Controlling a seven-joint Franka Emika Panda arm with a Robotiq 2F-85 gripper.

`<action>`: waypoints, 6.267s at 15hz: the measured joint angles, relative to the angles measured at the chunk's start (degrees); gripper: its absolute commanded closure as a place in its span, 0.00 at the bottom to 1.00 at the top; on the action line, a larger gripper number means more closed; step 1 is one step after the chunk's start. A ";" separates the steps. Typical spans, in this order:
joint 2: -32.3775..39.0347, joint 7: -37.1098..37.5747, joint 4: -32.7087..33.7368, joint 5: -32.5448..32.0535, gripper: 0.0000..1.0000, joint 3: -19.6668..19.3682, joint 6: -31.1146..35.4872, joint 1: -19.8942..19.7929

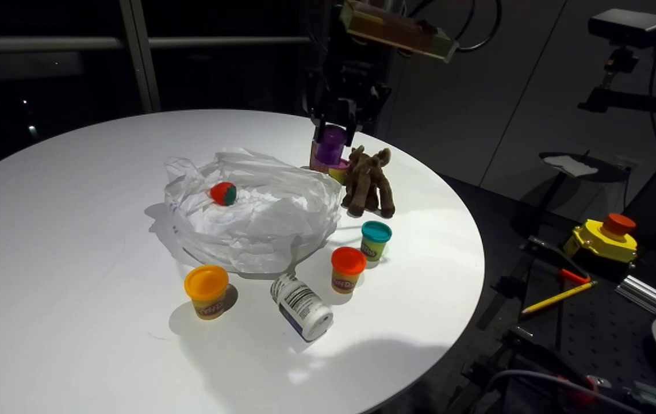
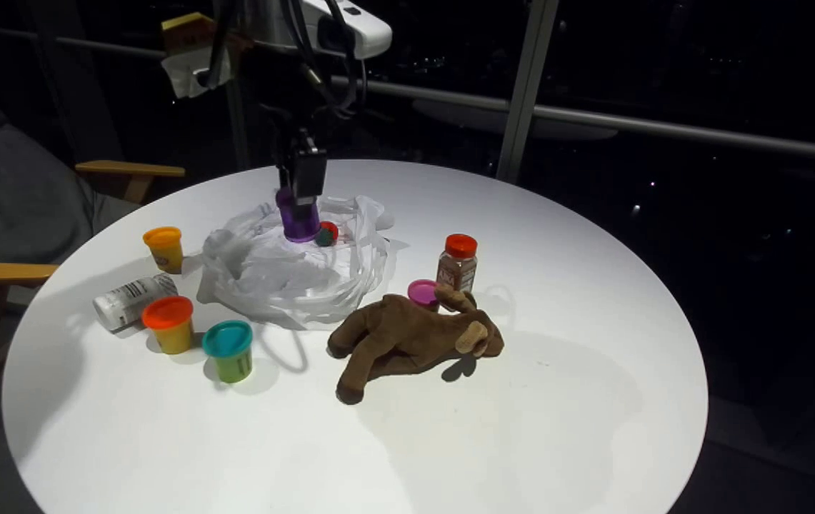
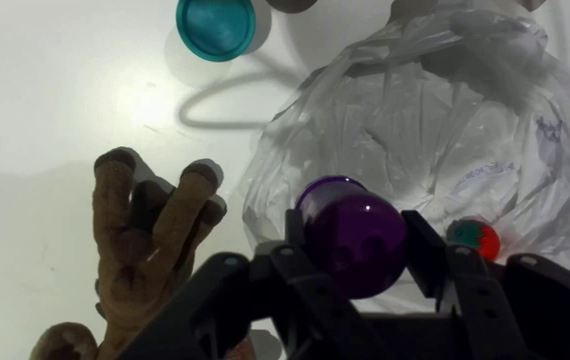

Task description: Put the objects on the table in the plastic

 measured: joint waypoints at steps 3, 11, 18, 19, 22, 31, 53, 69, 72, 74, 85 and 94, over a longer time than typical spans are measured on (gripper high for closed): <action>4.90 -0.06 6.09 -0.36 0.74 0.81 -1.69 0.48; 22.79 -1.59 22.35 -0.61 0.74 0.28 -1.70 1.23; 29.38 -2.43 30.82 -0.61 0.43 -0.64 -1.70 1.42; 29.85 -2.53 31.55 -0.61 0.24 -0.73 -1.70 1.44; 30.56 -2.90 32.76 -0.61 0.03 -0.83 -1.87 1.46; 25.22 -3.26 27.98 -0.06 0.00 -0.27 -4.97 1.84; -1.61 -7.21 -14.60 -1.20 0.00 0.67 1.73 1.04; 9.39 -16.30 -11.48 9.49 0.11 4.17 7.37 -2.50; 9.48 -16.62 -11.48 9.55 0.42 4.47 7.38 -2.51; 9.48 -16.73 -11.48 9.55 0.58 4.47 7.39 -2.51; 2.49 -14.76 -10.49 6.53 0.78 4.08 -0.99 -2.06; 3.49 -13.18 3.69 4.39 0.78 3.46 -9.27 -1.47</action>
